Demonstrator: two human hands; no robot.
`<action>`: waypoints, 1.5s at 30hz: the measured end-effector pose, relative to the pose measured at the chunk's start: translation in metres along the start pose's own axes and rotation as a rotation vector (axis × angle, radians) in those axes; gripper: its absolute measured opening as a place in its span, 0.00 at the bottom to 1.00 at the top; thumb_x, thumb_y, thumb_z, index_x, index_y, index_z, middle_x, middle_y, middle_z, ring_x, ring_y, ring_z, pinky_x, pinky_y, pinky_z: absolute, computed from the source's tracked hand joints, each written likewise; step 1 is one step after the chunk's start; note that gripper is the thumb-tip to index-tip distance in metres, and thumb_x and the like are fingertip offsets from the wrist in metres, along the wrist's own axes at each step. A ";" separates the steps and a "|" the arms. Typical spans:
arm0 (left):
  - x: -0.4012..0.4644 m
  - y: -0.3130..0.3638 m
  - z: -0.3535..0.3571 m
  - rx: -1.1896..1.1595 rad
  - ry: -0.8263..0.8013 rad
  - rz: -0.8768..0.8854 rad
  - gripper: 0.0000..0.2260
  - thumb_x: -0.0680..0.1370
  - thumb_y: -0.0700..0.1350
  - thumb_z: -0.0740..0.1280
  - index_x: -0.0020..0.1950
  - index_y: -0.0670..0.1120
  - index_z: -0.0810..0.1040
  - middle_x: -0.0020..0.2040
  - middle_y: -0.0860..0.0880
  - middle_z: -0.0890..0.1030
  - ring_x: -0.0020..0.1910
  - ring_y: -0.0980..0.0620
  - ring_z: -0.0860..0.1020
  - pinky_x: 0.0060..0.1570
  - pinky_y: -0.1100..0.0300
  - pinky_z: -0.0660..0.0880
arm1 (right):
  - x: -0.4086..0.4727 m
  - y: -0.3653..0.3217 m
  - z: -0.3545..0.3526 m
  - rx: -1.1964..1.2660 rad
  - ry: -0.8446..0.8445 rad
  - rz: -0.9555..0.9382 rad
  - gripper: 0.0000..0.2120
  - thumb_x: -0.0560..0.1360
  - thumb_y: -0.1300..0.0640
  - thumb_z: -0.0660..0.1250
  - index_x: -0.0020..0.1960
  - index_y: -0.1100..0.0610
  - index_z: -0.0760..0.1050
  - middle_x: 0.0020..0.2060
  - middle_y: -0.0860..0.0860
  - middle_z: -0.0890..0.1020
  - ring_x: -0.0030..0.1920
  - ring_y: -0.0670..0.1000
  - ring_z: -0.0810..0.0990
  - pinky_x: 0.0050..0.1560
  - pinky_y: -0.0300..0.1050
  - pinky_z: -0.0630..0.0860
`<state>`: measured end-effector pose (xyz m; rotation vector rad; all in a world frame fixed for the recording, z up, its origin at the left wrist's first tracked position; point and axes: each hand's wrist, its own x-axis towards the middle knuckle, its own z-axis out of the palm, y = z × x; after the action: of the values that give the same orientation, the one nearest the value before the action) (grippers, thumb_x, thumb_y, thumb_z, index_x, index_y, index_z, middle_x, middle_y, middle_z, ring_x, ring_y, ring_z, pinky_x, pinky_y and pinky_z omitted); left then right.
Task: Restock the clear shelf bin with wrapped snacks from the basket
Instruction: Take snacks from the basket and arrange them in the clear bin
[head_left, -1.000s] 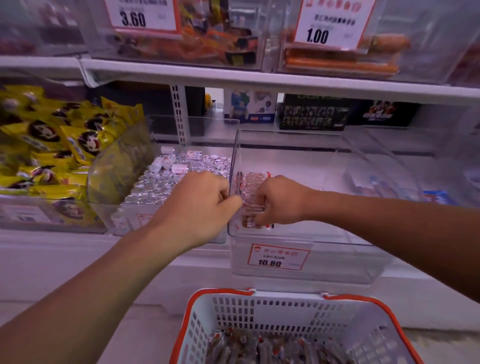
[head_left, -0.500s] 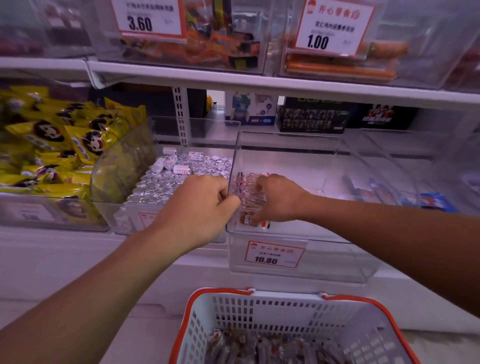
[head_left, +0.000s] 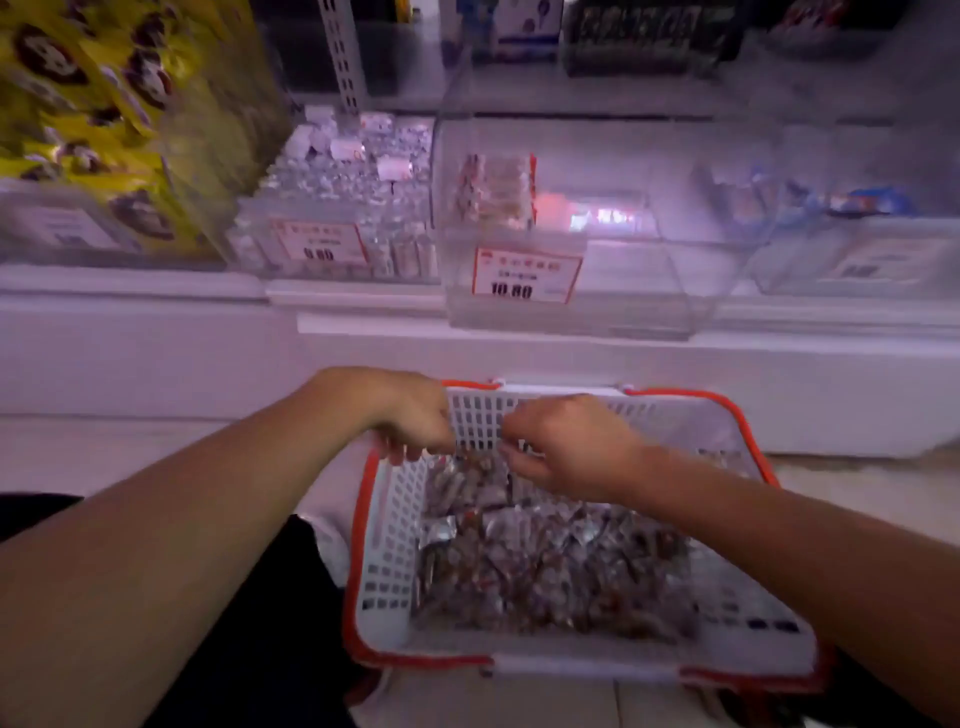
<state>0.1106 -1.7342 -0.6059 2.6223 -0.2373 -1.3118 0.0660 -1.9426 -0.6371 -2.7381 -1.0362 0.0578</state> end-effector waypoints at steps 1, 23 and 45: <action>0.017 0.002 0.024 0.018 -0.025 -0.024 0.09 0.80 0.48 0.65 0.51 0.42 0.78 0.43 0.45 0.80 0.41 0.45 0.83 0.33 0.57 0.80 | -0.013 0.009 0.034 0.039 -0.304 0.150 0.12 0.77 0.49 0.65 0.57 0.52 0.79 0.53 0.54 0.83 0.55 0.56 0.81 0.53 0.49 0.77; 0.139 -0.010 0.239 0.313 -0.344 -0.178 0.17 0.81 0.39 0.65 0.69 0.34 0.73 0.68 0.37 0.74 0.66 0.40 0.75 0.67 0.51 0.71 | -0.130 0.081 0.205 0.575 -0.738 0.755 0.14 0.71 0.57 0.76 0.54 0.59 0.80 0.45 0.54 0.83 0.47 0.52 0.82 0.43 0.41 0.79; 0.090 0.004 0.174 -0.773 -0.243 -0.098 0.06 0.83 0.43 0.64 0.56 0.43 0.78 0.44 0.47 0.80 0.36 0.54 0.80 0.29 0.62 0.77 | -0.086 0.066 0.138 0.742 -0.264 0.766 0.17 0.83 0.47 0.56 0.53 0.61 0.73 0.41 0.53 0.76 0.40 0.51 0.77 0.50 0.57 0.81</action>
<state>0.0240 -1.7777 -0.7768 1.8464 0.3138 -1.3880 0.0291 -2.0221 -0.7894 -2.2632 0.0819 0.7606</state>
